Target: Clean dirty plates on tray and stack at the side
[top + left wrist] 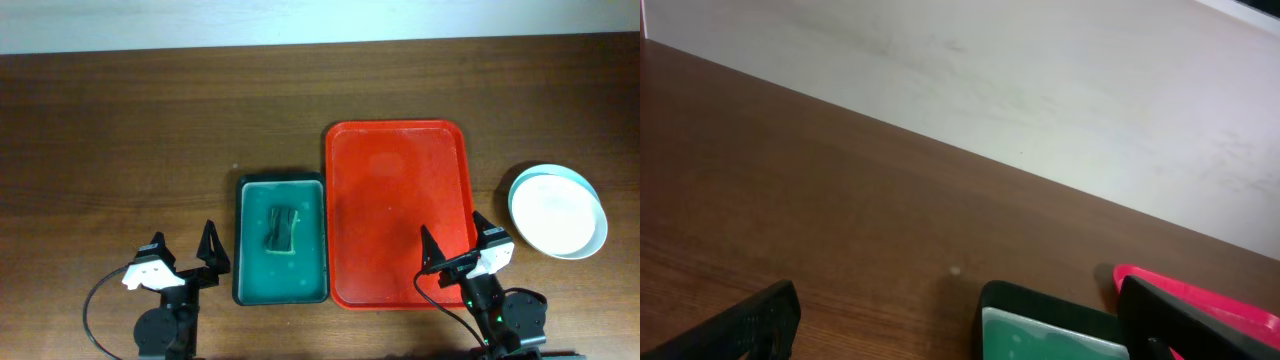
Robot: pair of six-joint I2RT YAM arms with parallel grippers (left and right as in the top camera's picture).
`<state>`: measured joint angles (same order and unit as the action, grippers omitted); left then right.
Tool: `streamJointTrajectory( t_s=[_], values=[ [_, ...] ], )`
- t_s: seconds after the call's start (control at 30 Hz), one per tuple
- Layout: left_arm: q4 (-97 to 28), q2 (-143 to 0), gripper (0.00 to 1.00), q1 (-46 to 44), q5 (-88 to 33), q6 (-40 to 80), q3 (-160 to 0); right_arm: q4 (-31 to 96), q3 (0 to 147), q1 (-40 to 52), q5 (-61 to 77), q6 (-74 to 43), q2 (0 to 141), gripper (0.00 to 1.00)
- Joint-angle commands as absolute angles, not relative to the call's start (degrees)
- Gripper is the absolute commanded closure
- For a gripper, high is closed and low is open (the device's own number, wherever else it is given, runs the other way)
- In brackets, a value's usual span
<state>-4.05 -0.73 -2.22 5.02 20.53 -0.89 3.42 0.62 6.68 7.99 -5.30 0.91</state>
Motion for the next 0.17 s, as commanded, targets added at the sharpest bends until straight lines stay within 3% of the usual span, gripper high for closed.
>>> streamJointTrajectory(
  t_s=[0.0, 0.13],
  values=[
    [-4.1, -0.3, 0.01, -2.0, 5.8, 19.7, -0.5, 3.7, 0.3, 6.3, 8.3, -4.9, 0.4, 0.02],
    [-4.1, -0.3, 0.01, -2.0, 5.8, 19.7, -0.5, 3.7, 0.3, 6.3, 8.3, -4.9, 0.4, 0.02]
  ],
)
